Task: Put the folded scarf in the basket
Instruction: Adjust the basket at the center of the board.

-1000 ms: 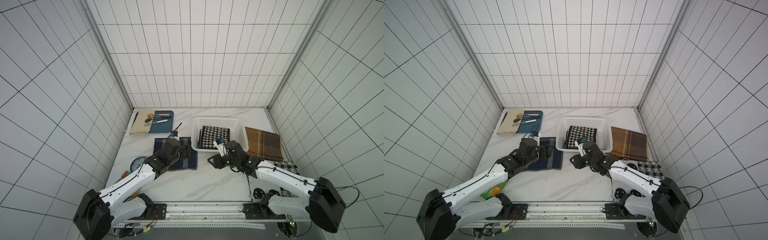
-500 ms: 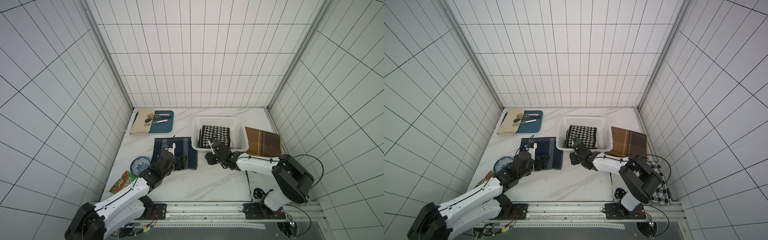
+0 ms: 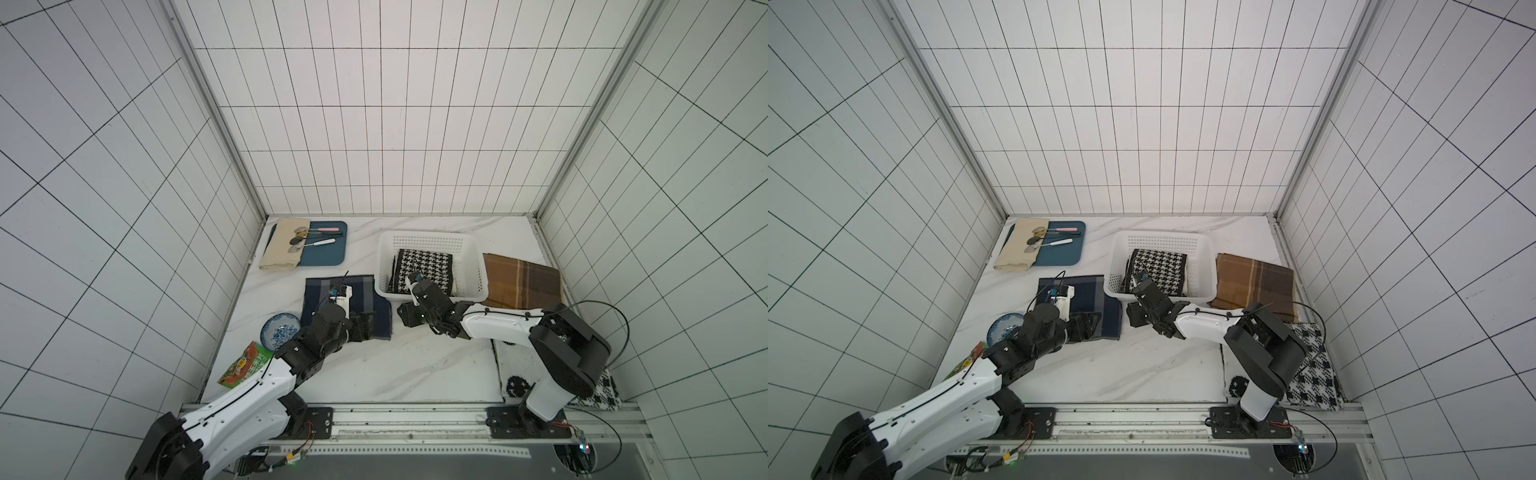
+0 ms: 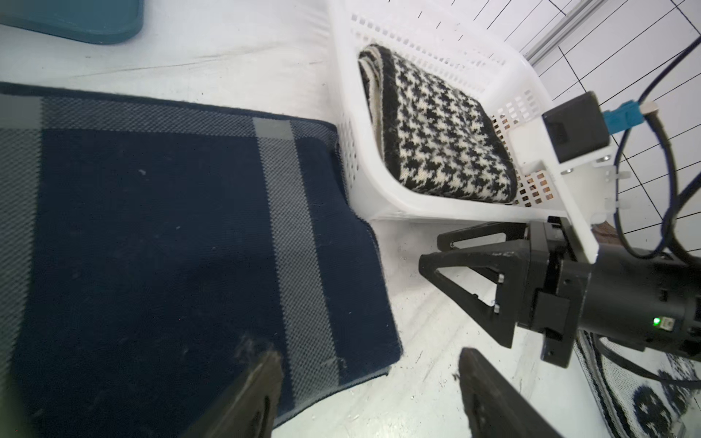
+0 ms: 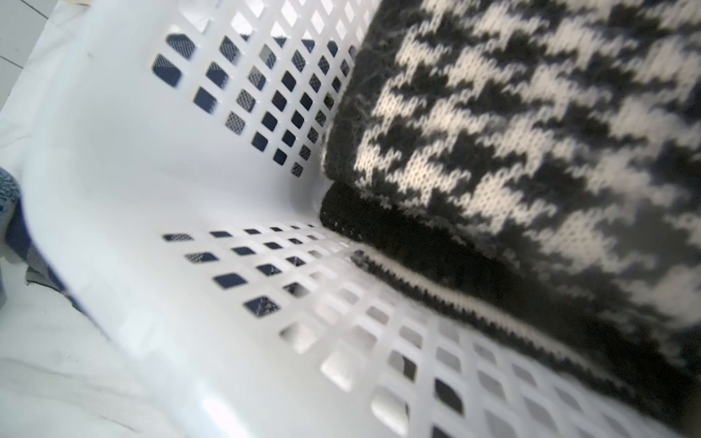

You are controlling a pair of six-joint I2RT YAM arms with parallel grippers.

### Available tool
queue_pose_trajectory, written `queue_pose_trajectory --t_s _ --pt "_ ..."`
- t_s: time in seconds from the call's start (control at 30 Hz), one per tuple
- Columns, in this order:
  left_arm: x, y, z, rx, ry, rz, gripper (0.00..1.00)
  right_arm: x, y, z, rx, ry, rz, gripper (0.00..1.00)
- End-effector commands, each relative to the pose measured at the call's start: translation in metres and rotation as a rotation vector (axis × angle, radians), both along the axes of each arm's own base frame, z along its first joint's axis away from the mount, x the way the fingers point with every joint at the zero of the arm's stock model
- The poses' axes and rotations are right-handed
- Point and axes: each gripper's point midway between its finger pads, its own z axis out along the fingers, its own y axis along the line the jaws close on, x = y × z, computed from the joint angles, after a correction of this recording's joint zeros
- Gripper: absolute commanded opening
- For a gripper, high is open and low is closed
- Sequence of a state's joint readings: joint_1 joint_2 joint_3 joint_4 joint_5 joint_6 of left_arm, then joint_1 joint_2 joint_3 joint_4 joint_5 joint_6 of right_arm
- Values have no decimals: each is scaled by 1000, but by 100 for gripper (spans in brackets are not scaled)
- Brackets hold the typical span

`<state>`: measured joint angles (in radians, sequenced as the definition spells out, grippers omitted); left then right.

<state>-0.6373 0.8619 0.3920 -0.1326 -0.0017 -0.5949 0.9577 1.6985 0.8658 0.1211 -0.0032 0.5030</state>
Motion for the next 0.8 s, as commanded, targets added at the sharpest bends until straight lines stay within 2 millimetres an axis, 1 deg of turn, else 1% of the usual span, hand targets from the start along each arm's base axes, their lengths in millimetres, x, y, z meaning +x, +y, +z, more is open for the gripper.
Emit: queue_pose_trajectory --t_s 0.0,0.03,0.1,0.2,0.27,0.3,0.33,0.4,0.43,0.5,0.6,0.67,0.77 --pt "-2 -3 12 -23 -24 -14 77 -6 32 -4 59 38 43 56" --pt "-2 -3 13 -22 -28 -17 77 -5 30 -5 54 34 29 56" --pt "-2 -1 11 -15 -33 -10 77 -1 18 1 41 -1 -7 56" --pt "0 -2 8 -10 -29 -11 77 12 -10 9 -7 -55 -74 55" --pt "5 -2 8 -1 -38 7 77 18 -20 13 12 -50 -87 55" --pt "12 -1 9 4 -59 30 78 18 -22 17 20 -53 -87 54" --pt "21 0 13 1 -99 60 78 16 -23 20 24 -58 -82 54" --pt "40 0 14 -13 -122 124 79 7 -19 28 41 -72 -61 54" --pt "48 -6 16 -16 -121 126 80 3 -17 31 47 -77 -53 54" --pt "65 -25 18 16 -79 92 80 -11 -12 33 50 -86 -28 55" --pt "83 -44 21 79 -57 64 79 -21 -15 31 40 -93 -21 56" --pt "92 -47 16 82 -51 79 80 -25 -21 29 34 -92 -22 55" --pt "103 -48 9 91 -29 91 75 -29 -24 24 38 -91 -22 56"
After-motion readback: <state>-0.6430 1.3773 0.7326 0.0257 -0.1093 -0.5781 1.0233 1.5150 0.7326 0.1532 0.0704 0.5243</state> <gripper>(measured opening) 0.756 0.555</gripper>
